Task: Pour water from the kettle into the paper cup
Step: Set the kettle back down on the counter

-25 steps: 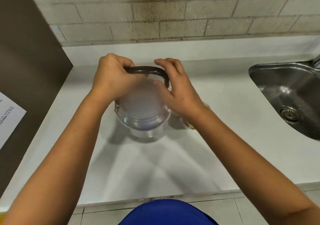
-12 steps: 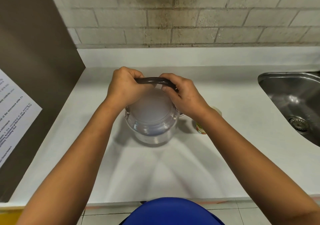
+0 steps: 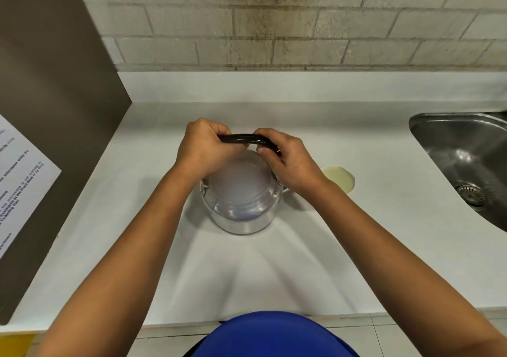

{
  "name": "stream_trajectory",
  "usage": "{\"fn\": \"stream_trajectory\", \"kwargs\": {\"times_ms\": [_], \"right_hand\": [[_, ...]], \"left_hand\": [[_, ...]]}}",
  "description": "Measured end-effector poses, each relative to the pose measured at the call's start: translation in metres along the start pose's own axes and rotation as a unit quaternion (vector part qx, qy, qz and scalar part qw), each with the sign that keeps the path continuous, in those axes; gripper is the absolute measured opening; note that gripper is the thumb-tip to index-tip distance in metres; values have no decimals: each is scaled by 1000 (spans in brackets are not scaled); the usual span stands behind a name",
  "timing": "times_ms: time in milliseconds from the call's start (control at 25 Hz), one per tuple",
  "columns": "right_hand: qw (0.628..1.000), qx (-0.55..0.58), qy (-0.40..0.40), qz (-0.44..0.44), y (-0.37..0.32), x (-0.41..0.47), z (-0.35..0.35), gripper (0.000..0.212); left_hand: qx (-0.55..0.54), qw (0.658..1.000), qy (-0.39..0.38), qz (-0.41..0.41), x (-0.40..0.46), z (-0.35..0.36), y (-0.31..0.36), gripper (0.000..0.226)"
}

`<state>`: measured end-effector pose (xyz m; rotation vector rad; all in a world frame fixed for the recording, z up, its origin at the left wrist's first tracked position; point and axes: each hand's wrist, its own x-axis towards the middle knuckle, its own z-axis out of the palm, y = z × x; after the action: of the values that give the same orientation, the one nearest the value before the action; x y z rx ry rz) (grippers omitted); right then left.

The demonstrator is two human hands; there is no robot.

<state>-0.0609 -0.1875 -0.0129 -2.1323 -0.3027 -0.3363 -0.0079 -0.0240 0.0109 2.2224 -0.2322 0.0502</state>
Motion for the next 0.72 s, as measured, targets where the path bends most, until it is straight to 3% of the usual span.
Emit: {"fn": "stream_trajectory", "kwargs": {"times_ms": [320,720], "right_hand": [[1000,2,1,15,11,-1,12,26],[999,20,34,25,18,-3,23,25]], "left_hand": [[8,1000,-14,-18,1,4,-11,35],[73,996,21,44,-3,6,-18,24]]}}
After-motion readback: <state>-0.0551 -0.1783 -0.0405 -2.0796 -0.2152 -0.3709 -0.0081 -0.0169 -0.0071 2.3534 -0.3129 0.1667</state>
